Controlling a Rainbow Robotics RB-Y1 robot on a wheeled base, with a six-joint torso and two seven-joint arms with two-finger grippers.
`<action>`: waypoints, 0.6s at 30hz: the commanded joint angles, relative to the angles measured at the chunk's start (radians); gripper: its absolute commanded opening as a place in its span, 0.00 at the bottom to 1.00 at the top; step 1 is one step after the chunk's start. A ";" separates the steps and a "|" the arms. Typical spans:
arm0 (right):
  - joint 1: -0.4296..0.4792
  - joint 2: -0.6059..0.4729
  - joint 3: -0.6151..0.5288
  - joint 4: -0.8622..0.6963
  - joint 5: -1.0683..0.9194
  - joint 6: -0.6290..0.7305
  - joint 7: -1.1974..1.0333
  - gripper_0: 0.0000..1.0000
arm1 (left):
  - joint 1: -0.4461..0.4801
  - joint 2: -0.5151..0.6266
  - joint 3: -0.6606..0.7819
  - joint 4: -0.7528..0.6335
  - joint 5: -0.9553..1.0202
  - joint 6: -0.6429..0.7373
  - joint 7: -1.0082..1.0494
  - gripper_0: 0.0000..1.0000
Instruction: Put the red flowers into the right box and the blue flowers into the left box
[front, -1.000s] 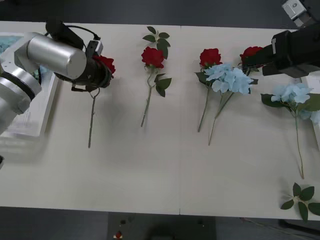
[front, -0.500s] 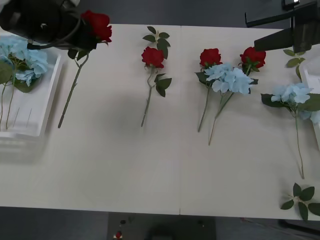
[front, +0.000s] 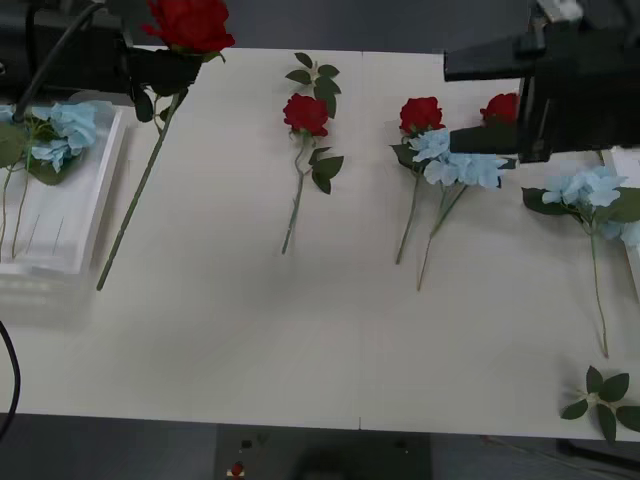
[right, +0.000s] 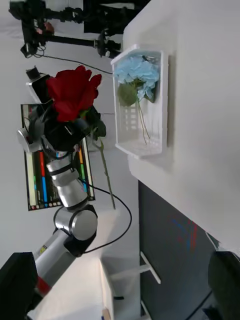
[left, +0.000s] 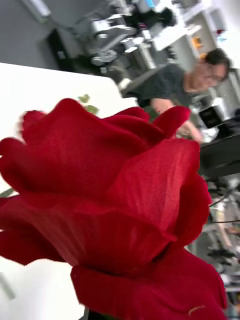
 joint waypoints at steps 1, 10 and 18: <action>0.099 -0.025 0.044 -0.116 0.041 -0.103 0.043 1.00 | 0.003 -0.042 -0.012 -0.028 0.075 -0.042 -0.114 0.00; 0.122 0.009 0.206 -0.179 0.146 -0.290 0.060 1.00 | 0.011 -0.062 -0.141 -0.031 0.124 -0.204 -0.190 0.00; 0.119 0.093 0.283 -0.180 0.171 -0.417 0.095 1.00 | 0.012 -0.082 -0.231 -0.031 0.126 -0.293 -0.294 0.00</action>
